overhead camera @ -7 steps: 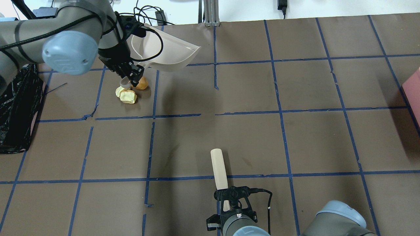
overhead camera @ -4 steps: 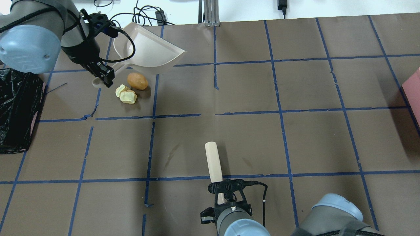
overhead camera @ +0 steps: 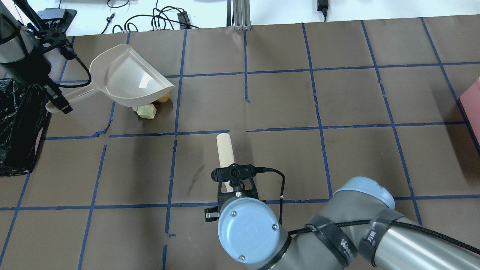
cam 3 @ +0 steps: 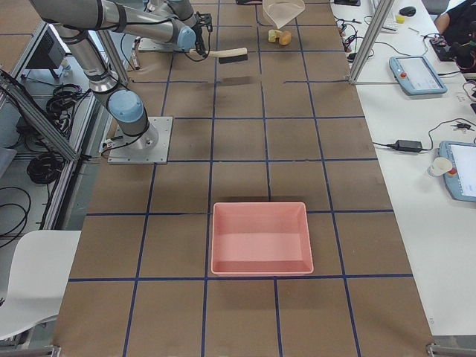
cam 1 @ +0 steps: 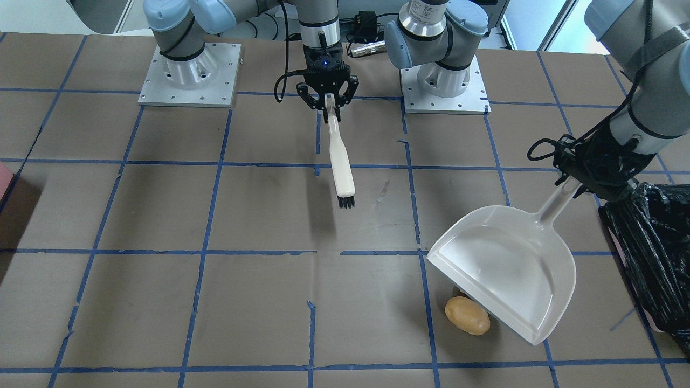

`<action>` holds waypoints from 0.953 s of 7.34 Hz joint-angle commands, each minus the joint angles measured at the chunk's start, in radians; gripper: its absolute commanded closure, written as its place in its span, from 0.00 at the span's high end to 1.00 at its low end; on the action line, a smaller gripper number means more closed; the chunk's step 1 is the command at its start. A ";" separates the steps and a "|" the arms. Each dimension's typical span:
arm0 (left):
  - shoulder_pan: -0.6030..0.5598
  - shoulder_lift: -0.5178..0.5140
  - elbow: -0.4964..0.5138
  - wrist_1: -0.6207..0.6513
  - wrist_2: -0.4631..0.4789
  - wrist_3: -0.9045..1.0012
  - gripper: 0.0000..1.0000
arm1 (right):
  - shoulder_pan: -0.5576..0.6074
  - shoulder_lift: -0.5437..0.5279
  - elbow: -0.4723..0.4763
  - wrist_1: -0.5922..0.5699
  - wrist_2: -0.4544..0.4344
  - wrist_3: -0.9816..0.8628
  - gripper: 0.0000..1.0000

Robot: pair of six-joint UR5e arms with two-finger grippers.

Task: Sweep and dump trash in nearest bin
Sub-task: 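Carry dustpan beside the food scraps with left gripper while right lifts brush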

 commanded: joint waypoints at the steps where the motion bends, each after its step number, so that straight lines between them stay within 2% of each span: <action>1: 0.171 -0.004 -0.003 -0.007 0.010 0.227 0.00 | -0.044 0.233 -0.217 0.020 0.004 -0.006 0.11; 2: 0.219 -0.030 0.000 0.005 0.007 0.252 0.00 | -0.073 0.325 -0.339 0.046 0.012 -0.007 0.12; 4: 0.238 -0.091 0.032 0.018 0.009 0.263 0.00 | -0.114 0.405 -0.586 0.261 0.030 -0.051 0.12; 5: 0.243 -0.119 0.034 0.037 0.012 0.331 0.00 | -0.130 0.459 -0.683 0.314 0.032 -0.065 0.12; 7: 0.241 -0.171 0.030 0.125 0.036 0.464 0.00 | -0.150 0.551 -0.783 0.310 0.053 -0.062 0.12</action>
